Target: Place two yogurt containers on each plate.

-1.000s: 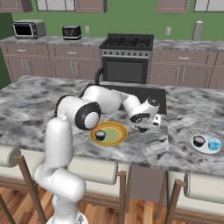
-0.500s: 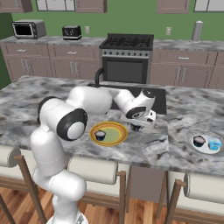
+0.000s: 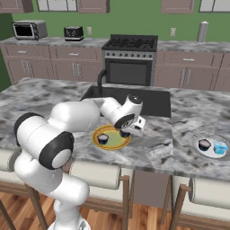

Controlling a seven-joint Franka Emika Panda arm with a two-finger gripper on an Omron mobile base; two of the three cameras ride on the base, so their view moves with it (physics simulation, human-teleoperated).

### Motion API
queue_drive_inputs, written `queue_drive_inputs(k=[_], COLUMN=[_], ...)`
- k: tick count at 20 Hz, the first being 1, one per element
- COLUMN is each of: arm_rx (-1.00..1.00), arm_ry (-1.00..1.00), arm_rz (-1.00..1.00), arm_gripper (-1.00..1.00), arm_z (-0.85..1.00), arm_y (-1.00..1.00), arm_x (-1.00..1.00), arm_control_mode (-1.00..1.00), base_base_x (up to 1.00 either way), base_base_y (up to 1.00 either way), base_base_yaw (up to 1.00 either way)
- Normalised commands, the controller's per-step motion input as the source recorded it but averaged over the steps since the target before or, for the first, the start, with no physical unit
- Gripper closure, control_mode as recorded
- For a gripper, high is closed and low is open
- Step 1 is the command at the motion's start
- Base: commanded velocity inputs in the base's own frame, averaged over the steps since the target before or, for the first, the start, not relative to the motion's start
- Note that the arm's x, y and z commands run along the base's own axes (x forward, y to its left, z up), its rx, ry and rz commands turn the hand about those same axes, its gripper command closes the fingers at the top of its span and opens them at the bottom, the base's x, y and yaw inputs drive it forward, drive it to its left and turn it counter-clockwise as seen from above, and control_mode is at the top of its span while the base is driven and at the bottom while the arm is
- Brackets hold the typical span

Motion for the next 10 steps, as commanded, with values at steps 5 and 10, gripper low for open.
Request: queue_drive_inputs(k=[5, 10], arm_rx=[0.0, -0.04], arm_ry=[0.0, 0.0], arm_rz=[-0.1, -0.07], arm_gripper=[1.0, 1.0], arm_z=[0.0, -0.21], arm_y=[0.51, 0.27], arm_x=[0.1, 0.26], arm_control_mode=[-1.0, -1.0], base_base_x=[0.0, 0.0], base_base_y=[0.0, 0.0], base_base_yaw=[0.0, 0.0])
